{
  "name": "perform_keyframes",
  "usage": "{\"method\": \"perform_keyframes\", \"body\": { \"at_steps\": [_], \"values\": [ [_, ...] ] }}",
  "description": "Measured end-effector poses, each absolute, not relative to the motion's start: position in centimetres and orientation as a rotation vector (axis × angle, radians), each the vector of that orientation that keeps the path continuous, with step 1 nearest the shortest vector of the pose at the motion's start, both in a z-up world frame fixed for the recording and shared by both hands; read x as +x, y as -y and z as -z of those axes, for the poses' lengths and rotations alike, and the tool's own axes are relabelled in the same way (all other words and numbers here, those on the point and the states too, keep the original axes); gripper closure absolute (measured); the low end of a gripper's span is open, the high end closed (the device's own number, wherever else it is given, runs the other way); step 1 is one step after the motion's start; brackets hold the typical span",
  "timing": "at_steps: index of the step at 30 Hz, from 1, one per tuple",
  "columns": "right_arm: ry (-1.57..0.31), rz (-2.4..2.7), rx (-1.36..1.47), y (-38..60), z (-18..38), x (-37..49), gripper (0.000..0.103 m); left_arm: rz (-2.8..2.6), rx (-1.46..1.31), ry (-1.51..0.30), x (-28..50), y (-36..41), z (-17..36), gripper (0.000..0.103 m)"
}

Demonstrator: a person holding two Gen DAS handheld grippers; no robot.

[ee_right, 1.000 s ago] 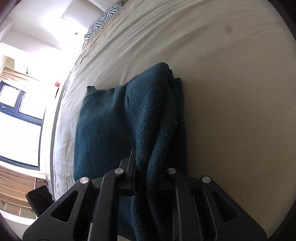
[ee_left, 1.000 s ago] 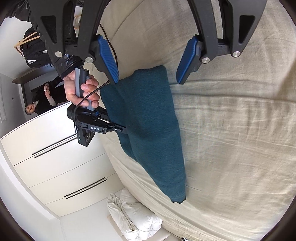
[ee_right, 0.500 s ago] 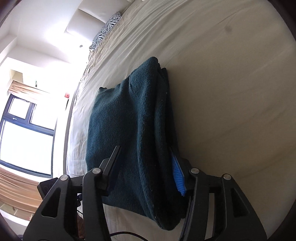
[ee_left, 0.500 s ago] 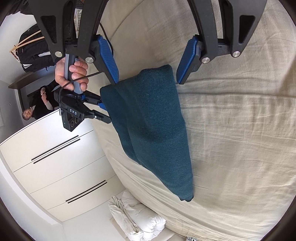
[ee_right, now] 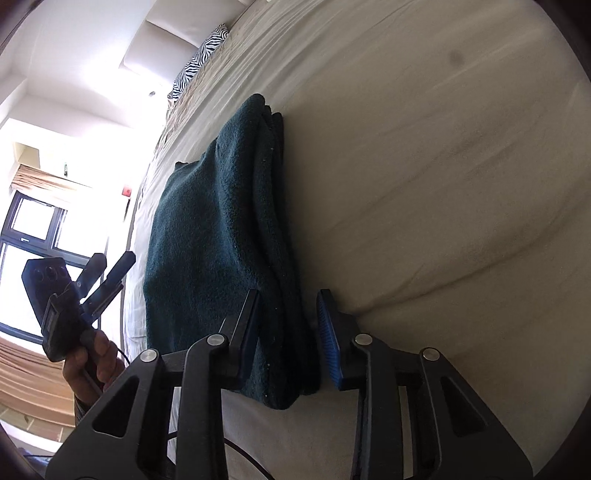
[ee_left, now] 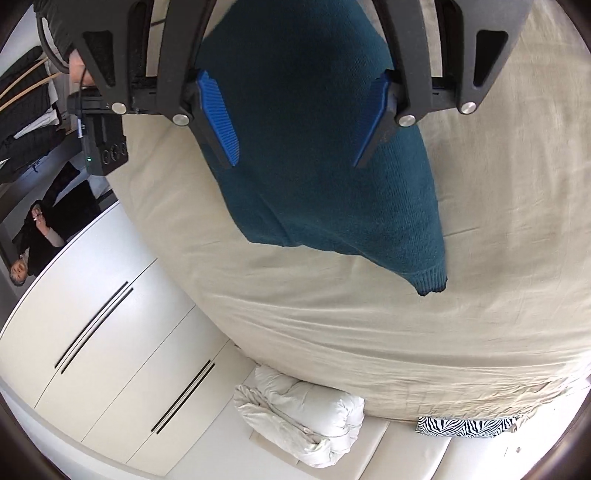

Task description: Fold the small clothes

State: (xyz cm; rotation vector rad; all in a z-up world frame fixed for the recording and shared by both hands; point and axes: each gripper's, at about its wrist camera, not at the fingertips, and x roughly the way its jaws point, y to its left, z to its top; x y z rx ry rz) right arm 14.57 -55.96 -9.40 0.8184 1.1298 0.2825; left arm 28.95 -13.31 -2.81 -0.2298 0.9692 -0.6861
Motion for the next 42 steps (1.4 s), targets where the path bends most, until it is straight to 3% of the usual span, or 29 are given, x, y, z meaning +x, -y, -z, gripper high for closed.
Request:
{"method": "perform_keyframes", "body": {
  "at_steps": [4, 8, 17, 25, 32, 34, 35, 36, 42],
  "values": [
    [-1.126, -0.302, 0.847, 56.6, 10.3, 14.5, 0.077, 0.640, -0.132, -1.035, 30.3, 15.0, 6.0, 0.054],
    [-1.122, -0.331, 0.860, 57.1, 10.0, 14.1, 0.077, 0.627, 0.001, -0.992, 29.2, 16.0, 6.7, 0.054],
    [-1.035, -0.330, 0.702, 54.0, 3.3, 13.3, 0.072, 0.612, 0.036, -0.963, 28.3, 16.2, 7.1, 0.054],
    [-1.112, -0.387, 0.634, 50.9, 7.5, 12.9, 0.075, 0.601, 0.085, -0.940, 27.9, 16.7, 7.5, 0.053],
    [-1.055, -0.387, 0.621, 52.6, 4.8, 11.8, 0.074, 0.596, 0.085, -0.927, 27.8, 16.6, 7.6, 0.053],
    [-1.026, -0.377, 0.659, 53.7, 4.0, 11.8, 0.064, 0.596, 0.086, -0.926, 27.7, 16.6, 7.6, 0.053],
    [-1.016, -0.359, 0.679, 54.0, 4.3, 12.7, 0.045, 0.596, 0.085, -0.925, 27.7, 16.6, 7.6, 0.053],
    [-0.999, -0.332, 0.693, 54.4, 4.2, 12.9, 0.036, 0.597, 0.083, -0.924, 27.7, 16.5, 7.6, 0.053],
    [-1.009, -0.282, 0.690, 55.0, 4.6, 15.3, 0.036, 0.593, -0.028, -0.891, 26.4, 14.0, 5.1, 0.051]
  ]
}}
